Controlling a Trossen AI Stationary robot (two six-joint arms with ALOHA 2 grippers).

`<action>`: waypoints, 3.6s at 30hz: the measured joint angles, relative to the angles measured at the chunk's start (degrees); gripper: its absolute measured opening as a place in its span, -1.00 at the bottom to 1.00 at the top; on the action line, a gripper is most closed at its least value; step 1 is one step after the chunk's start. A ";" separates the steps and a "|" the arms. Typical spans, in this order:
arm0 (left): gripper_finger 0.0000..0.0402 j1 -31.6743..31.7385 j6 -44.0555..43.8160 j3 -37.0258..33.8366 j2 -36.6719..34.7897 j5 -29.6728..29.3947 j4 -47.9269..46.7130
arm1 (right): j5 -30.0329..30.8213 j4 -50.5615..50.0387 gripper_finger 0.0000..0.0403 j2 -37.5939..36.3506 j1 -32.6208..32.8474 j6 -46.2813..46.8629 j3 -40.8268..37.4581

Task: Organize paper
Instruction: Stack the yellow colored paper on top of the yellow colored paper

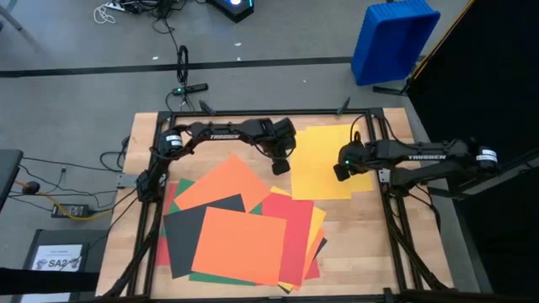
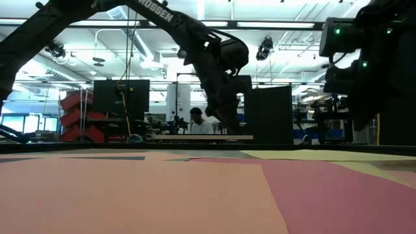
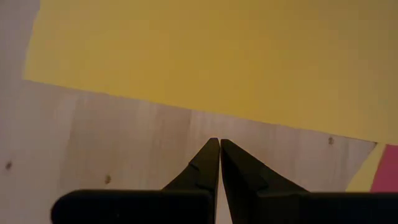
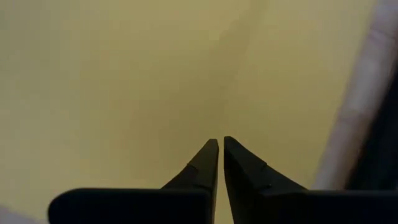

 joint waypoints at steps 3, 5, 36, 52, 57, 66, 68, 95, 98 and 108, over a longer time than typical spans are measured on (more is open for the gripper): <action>-1.00 -0.57 0.02 0.00 0.17 -2.42 0.17 | 0.36 -1.81 -1.00 2.24 -1.41 3.06 -0.02; -1.00 -0.57 -0.05 0.00 0.33 -3.19 0.55 | 0.43 -1.86 -0.99 4.00 -2.05 3.58 -0.02; -1.00 -2.99 -2.10 15.08 13.30 -2.06 -7.97 | -1.26 -2.45 -1.00 14.20 -6.41 3.04 -0.04; -1.00 -3.47 -4.06 15.08 13.41 -0.06 -2.63 | -4.42 4.70 -1.00 19.90 -7.23 -1.45 -0.04; -1.00 -3.40 -4.76 15.08 13.41 -0.09 -1.18 | -4.53 5.42 -1.00 17.13 -7.21 -1.45 -0.07; -1.00 -2.08 -4.52 18.55 13.41 -0.72 -5.90 | 0.64 3.21 -1.00 9.33 -7.44 -0.50 -0.07; -1.00 -2.07 -3.70 19.91 13.27 -1.32 -6.59 | 2.30 2.00 -1.00 8.95 -8.26 -0.46 -0.07; -1.00 2.17 -2.89 15.72 13.06 -4.37 -17.75 | 2.89 5.41 -1.00 22.85 -19.21 -6.12 0.00; -1.00 2.17 -2.91 15.74 13.08 -4.61 -16.42 | 2.48 6.72 -1.00 23.20 -19.21 -6.88 0.09; -1.00 2.17 -2.93 15.80 13.26 -4.69 -12.40 | 1.45 8.87 -1.00 22.17 -17.93 -7.98 0.04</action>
